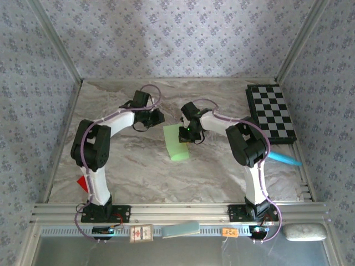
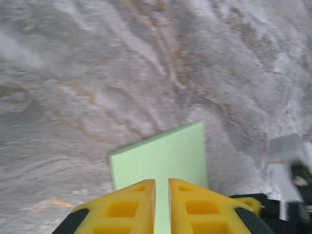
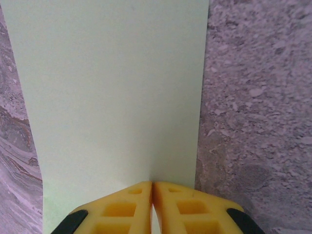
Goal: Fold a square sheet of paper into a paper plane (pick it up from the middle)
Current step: First fold the square sheet of paper in half at the center of the table.
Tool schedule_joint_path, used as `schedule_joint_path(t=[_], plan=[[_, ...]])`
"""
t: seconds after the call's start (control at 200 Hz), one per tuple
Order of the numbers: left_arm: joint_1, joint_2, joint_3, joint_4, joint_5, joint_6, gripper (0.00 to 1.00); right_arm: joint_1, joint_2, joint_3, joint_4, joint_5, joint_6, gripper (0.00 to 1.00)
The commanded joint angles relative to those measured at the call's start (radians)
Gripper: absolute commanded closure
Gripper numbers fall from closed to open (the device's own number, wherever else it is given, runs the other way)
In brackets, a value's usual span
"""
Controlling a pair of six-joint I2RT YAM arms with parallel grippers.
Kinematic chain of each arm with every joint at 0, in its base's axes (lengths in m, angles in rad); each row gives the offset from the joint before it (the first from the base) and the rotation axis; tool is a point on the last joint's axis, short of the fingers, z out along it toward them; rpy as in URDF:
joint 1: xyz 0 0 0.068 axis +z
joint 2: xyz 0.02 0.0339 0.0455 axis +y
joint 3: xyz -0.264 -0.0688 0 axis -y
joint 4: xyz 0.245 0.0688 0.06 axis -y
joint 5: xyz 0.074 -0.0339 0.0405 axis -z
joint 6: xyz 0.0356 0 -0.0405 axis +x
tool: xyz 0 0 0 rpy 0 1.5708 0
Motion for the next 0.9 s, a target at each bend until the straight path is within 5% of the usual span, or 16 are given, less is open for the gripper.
schedule_joint_path(t=[0.0,0.315,0.565,0.895], plan=[[-0.032,0.026,-0.005,0.016,0.034,-0.033,0.85,-0.004,0.1,-0.083,-0.128,0.16,0.018,0.85],[-0.054,0.153,0.101,-0.109,-0.052,-0.021,0.86,-0.004,0.093,-0.094,-0.127,0.165,0.021,0.85],[0.01,0.219,0.168,-0.166,-0.129,-0.012,0.87,-0.003,0.091,-0.104,-0.117,0.169,0.028,0.85],[0.023,0.033,0.119,-0.112,-0.076,-0.078,0.85,-0.003,0.067,-0.129,-0.078,0.183,0.131,0.86]])
